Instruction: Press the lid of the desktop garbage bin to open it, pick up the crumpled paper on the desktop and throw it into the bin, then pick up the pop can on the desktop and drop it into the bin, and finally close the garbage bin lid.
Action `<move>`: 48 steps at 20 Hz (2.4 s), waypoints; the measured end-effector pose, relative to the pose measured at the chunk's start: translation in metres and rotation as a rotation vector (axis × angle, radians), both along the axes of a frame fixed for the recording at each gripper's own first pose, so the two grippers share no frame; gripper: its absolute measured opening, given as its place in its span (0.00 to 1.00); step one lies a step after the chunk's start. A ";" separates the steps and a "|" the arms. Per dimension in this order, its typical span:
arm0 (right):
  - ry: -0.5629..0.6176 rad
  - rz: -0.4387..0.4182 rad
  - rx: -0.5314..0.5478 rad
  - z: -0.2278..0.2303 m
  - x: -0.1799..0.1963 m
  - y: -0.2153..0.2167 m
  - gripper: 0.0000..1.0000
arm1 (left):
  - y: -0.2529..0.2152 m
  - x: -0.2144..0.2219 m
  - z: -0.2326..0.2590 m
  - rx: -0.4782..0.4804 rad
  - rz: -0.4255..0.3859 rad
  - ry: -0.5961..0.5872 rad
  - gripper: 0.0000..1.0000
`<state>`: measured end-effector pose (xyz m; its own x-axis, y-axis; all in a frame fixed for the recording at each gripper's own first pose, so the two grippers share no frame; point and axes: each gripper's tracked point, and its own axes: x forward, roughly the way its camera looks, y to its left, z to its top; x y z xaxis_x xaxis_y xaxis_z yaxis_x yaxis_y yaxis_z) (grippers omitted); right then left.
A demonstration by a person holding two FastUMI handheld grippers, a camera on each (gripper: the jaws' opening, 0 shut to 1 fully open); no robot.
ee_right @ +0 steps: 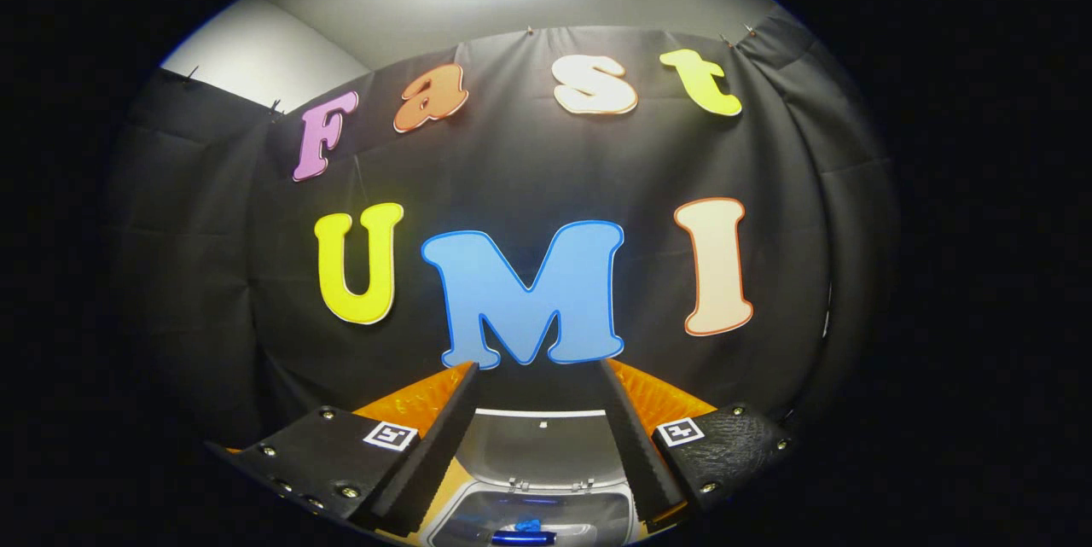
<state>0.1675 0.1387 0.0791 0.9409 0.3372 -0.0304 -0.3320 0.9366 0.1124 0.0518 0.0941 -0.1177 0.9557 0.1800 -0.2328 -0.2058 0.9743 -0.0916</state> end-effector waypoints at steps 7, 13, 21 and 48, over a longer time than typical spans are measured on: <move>0.070 -0.025 -0.039 -0.030 0.033 0.014 0.87 | 0.020 -0.004 -0.002 0.006 0.027 0.012 0.82; 0.092 -0.029 -0.065 -0.033 0.023 0.011 0.88 | 0.021 -0.004 -0.006 -0.004 0.023 0.017 0.85; 0.145 -0.033 -0.096 -0.045 -0.020 0.004 0.88 | 0.004 -0.003 -0.004 0.001 -0.018 0.004 0.85; 0.378 -0.027 -0.188 -0.202 -0.122 -0.013 0.88 | -0.014 -0.040 -0.013 0.006 -0.057 0.024 0.85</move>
